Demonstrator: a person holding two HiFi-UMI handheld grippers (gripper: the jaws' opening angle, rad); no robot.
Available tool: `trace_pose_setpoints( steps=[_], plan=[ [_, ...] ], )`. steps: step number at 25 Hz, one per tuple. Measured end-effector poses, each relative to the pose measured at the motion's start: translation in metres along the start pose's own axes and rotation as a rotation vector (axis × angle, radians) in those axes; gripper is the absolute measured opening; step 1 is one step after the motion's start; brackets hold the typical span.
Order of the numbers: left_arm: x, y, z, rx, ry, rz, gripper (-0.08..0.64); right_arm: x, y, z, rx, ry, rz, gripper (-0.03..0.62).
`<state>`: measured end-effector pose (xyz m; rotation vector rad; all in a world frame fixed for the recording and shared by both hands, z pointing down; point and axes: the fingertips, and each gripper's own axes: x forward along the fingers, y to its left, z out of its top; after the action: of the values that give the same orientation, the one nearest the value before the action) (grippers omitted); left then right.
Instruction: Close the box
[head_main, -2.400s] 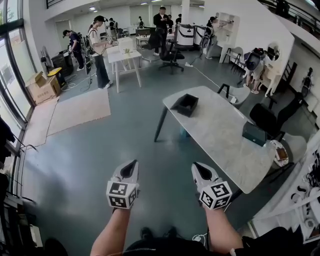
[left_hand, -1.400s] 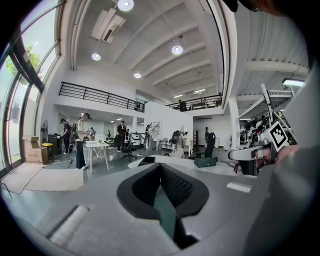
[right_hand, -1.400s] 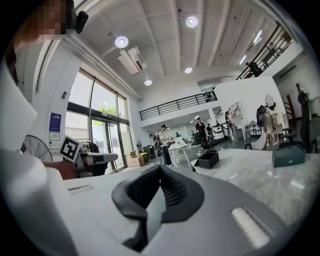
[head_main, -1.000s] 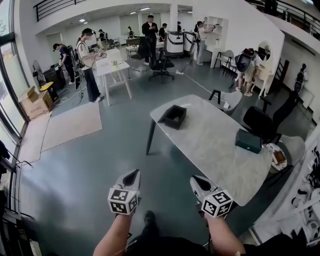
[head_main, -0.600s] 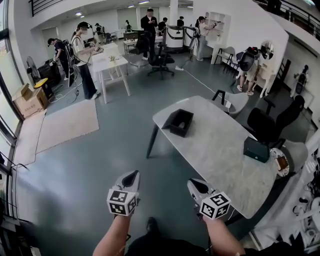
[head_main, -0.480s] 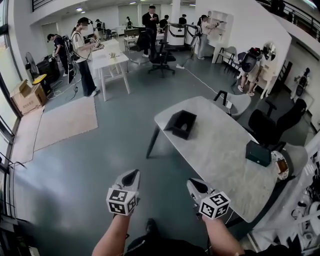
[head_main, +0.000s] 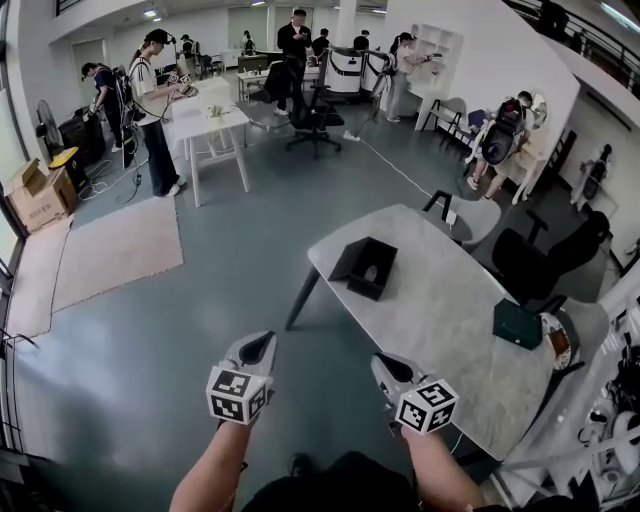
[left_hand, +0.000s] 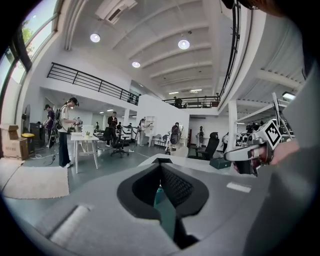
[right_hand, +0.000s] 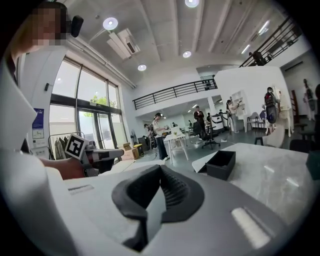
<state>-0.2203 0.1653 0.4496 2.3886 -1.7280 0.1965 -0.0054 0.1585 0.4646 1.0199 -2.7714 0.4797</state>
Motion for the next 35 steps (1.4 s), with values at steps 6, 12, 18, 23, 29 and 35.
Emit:
trace_pose_setpoints(
  steps=[6,12,18,23,29,35],
  plan=[
    [0.053,0.010,0.012,0.015,0.008,-0.018,0.011,0.028,-0.053,0.013,0.042,-0.021,-0.053,0.002],
    [0.119,0.027,0.018,0.006,0.036,-0.010,0.011,0.071,-0.105,0.031,0.036,-0.017,-0.047,0.003],
    [0.221,0.031,0.040,0.014,0.053,-0.037,0.011,0.124,-0.187,0.059,0.067,-0.017,-0.025,0.003],
    [0.298,0.025,0.057,0.066,0.087,-0.048,0.011,0.160,-0.249,0.078,0.095,-0.016,-0.019,0.003],
    [0.356,0.030,0.058,0.083,0.105,-0.031,0.011,0.187,-0.295,0.082,0.096,0.004,-0.020,0.002],
    [0.387,0.042,0.056,0.067,0.127,-0.036,0.012,0.201,-0.317,0.075,0.128,0.042,-0.052,0.003]
  ],
)
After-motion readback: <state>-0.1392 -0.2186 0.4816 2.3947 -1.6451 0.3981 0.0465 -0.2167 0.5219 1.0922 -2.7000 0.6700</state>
